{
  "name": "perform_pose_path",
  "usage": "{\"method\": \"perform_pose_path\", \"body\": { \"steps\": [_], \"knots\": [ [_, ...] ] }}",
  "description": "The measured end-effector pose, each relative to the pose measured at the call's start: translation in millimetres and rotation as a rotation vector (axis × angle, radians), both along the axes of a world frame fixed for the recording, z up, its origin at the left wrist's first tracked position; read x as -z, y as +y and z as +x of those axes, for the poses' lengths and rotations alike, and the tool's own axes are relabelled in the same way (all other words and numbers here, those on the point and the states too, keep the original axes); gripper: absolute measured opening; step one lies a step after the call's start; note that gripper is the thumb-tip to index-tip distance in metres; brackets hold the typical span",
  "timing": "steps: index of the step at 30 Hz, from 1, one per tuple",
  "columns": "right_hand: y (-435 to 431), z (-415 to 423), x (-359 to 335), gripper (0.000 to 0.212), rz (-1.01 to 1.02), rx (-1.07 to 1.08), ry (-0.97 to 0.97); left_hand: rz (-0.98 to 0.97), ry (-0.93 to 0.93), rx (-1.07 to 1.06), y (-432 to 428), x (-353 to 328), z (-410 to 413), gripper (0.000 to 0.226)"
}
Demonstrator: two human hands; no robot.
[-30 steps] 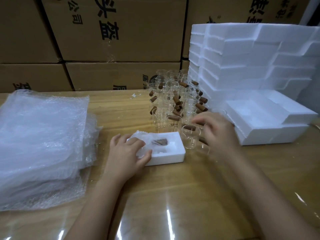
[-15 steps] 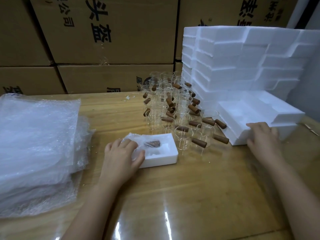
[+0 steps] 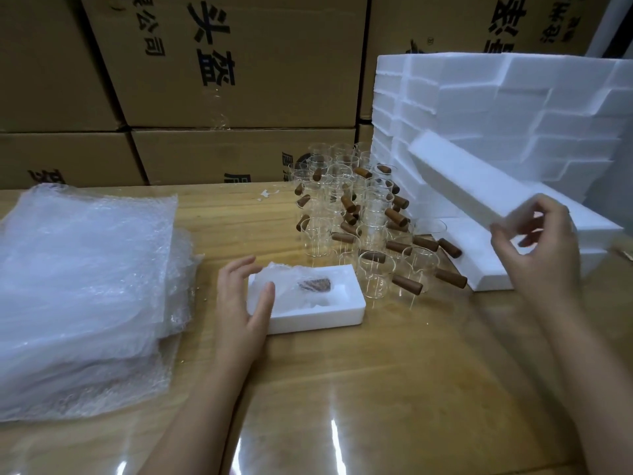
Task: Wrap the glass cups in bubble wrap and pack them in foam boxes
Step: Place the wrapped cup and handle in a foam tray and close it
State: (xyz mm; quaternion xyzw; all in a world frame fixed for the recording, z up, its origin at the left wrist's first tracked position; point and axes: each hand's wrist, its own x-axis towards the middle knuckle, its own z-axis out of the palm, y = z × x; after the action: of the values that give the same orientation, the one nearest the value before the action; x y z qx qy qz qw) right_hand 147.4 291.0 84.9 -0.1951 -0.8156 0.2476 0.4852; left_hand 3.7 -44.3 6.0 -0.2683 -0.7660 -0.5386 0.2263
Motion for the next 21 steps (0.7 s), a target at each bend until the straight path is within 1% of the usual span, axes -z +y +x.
{"method": "perform_pose_path", "body": {
  "steps": [2, 3, 4, 6, 8, 9, 11, 13, 16, 18, 21],
  "knots": [
    [-24, -10, -9, 0.04, -0.073, -0.088, 0.121, 0.089, -0.064, -0.022, -3, -1, -1, 0.04],
    [-35, -16, -13, 0.04, -0.14, -0.129, 0.146, 0.132, -0.117, -0.03, -4, -1, -3, 0.04],
    [-45, -22, -16, 0.038, -0.226, -0.174, 0.149, 0.178, -0.183, -0.034, -6, -1, -4, 0.039],
    [-59, -34, -15, 0.034, -0.42, -0.298, 0.123, 0.285, -0.342, -0.014, -8, -1, -9, 0.028],
    [-70, -46, -11, 0.03, -0.651, -0.427, 0.1, 0.387, -0.492, 0.051, -10, -2, -12, 0.022],
    [-74, -52, -8, 0.026, -0.753, -0.467, 0.085, 0.407, -0.531, 0.079, -11, -2, -13, 0.024],
    [-81, -62, -2, 0.015, -0.87, -0.505, 0.034, 0.416, -0.564, 0.114, -12, -4, -14, 0.029],
    [-88, -70, 5, 0.01, -0.923, -0.541, -0.029, 0.432, -0.559, 0.138, -13, -4, -15, 0.03],
    [-99, -76, 16, 0.015, -0.987, -0.578, -0.153, 0.427, -0.512, 0.121, -13, -6, -15, 0.031],
    [-105, -77, 21, 0.017, -0.97, -0.593, -0.211, 0.448, -0.529, 0.08, -14, -7, -18, 0.03],
    [-109, -77, 21, 0.021, -0.86, -0.58, -0.286, 0.423, -0.571, 0.07, -17, -5, -23, 0.03]
  ]
}}
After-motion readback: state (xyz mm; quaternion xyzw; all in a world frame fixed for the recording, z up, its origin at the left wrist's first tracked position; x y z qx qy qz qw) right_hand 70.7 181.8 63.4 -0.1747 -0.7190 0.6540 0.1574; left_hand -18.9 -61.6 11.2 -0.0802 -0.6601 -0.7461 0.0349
